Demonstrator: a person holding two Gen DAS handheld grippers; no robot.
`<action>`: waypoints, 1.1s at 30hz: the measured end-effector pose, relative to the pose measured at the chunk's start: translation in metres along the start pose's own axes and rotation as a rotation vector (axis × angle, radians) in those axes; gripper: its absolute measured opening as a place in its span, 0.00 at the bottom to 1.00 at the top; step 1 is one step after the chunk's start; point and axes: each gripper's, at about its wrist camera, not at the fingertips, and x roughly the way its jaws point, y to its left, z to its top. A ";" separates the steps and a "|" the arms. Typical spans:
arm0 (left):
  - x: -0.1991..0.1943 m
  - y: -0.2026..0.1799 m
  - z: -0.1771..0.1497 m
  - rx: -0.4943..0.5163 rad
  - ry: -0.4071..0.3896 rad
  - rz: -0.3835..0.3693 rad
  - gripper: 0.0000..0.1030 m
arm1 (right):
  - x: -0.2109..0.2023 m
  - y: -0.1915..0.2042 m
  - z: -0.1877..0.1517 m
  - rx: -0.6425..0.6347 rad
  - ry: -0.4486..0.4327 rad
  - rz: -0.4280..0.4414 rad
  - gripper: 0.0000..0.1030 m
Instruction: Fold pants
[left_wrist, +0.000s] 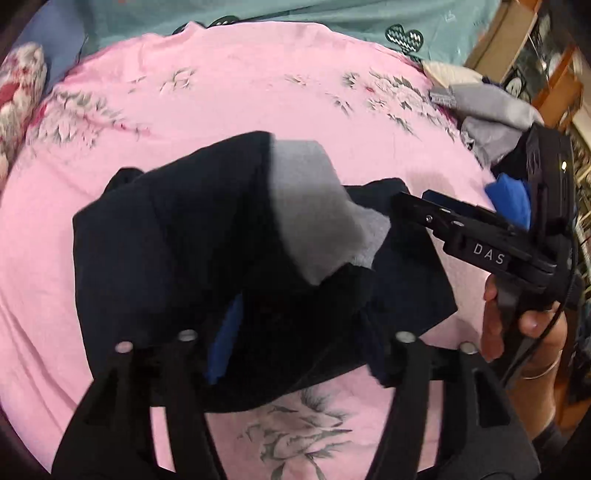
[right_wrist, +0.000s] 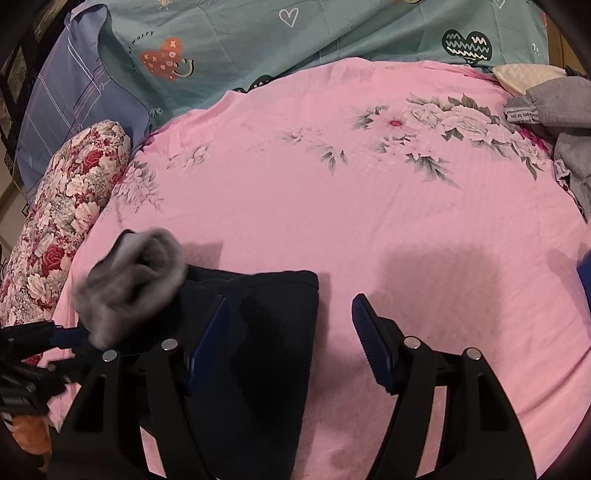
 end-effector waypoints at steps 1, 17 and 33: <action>-0.006 0.000 0.000 -0.003 -0.012 -0.021 0.81 | 0.001 0.001 0.000 -0.009 0.004 0.000 0.67; -0.017 0.110 -0.023 -0.308 -0.085 0.204 0.91 | 0.000 0.027 0.001 -0.014 -0.010 0.128 0.81; 0.001 0.106 -0.037 -0.312 -0.025 0.202 0.91 | 0.009 0.068 0.029 0.120 0.206 0.310 0.89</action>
